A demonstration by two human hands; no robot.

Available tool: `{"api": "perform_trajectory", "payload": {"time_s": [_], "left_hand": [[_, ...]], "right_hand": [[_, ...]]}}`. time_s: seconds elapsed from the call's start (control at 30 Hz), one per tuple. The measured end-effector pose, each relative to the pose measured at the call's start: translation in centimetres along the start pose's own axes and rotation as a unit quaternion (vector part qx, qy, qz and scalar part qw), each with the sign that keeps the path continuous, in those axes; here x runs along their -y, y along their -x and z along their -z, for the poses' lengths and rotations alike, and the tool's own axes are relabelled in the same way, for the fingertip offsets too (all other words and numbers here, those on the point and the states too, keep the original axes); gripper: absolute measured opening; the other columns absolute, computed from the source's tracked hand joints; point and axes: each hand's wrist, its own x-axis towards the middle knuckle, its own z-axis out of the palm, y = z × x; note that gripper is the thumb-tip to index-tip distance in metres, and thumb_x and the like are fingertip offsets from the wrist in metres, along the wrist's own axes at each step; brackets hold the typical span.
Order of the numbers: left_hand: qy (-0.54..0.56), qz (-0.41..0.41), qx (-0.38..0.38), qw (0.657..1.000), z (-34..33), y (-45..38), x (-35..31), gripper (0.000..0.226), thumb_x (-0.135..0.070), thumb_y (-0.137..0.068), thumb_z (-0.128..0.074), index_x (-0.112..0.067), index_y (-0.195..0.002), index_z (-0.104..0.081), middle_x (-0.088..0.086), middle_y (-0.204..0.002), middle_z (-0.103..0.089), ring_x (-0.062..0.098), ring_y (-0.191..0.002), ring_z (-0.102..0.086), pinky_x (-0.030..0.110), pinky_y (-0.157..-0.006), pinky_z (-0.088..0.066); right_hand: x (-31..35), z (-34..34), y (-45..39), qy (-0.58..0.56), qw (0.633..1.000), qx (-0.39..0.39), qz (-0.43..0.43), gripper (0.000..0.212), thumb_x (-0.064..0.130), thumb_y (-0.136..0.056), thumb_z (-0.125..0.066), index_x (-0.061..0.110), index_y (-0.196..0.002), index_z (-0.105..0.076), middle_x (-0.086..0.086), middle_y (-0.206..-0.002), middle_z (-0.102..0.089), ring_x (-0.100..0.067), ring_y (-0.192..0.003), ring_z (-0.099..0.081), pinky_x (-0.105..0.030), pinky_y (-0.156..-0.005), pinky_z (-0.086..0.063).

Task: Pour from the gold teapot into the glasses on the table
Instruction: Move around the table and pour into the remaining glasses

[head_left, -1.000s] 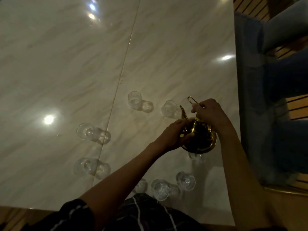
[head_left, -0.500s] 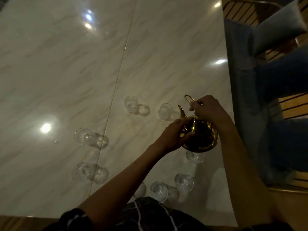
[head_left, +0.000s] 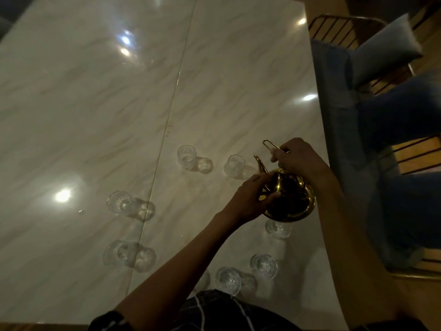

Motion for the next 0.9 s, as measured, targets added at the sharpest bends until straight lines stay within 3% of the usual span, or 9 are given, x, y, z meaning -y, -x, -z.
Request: {"api": "perform_trajectory", "payload": {"time_s": [0.23,0.53,0.73,0.9], "left_hand": [[0.009,0.002,-0.005,1.000,0.00,-0.06,-0.34,0.056,-0.037,-0.095,-0.059,-0.020,-0.145,-0.041,0.004,-0.133,-0.054,0.011,-0.116,-0.053,0.006,-0.086,-0.038],[0.009,0.007,-0.011,1.000,0.27,-0.13,-0.24,0.054,-0.034,-0.096,-0.060,-0.018,-0.144,-0.043,0.006,-0.132,-0.055,0.014,-0.115,-0.054,0.004,-0.084,-0.036],[0.006,0.013,-0.001,1.000,0.31,-0.28,-0.19,0.056,-0.038,-0.095,-0.059,-0.021,-0.145,-0.041,0.006,-0.133,-0.053,0.013,-0.114,-0.055,0.005,-0.084,-0.038],[-0.001,0.004,0.000,1.000,0.20,-0.41,-0.26,0.056,-0.038,-0.095,-0.059,-0.019,-0.145,-0.042,0.006,-0.133,-0.054,0.013,-0.115,-0.054,0.006,-0.085,-0.038]], "right_hand": [[0.27,0.33,0.10,-0.003,1.000,-0.002,0.010,0.034,0.029,-0.097,-0.053,0.004,-0.091,-0.075,-0.013,-0.084,-0.069,-0.026,-0.084,-0.068,-0.043,-0.082,-0.057],[0.36,0.12,-0.44,0.001,1.000,0.009,0.009,0.034,0.030,-0.097,-0.053,0.004,-0.093,-0.075,-0.012,-0.086,-0.069,-0.025,-0.085,-0.068,-0.039,-0.083,-0.055],[0.36,0.10,-0.60,0.001,1.000,0.012,0.011,0.033,0.029,-0.097,-0.053,0.004,-0.094,-0.074,-0.013,-0.089,-0.070,-0.026,-0.087,-0.068,-0.045,-0.088,-0.056],[0.25,0.25,-0.53,0.004,1.000,0.009,0.015,0.034,0.030,-0.097,-0.053,0.003,-0.095,-0.075,-0.012,-0.086,-0.069,-0.026,-0.087,-0.068,-0.039,-0.083,-0.054]]}}
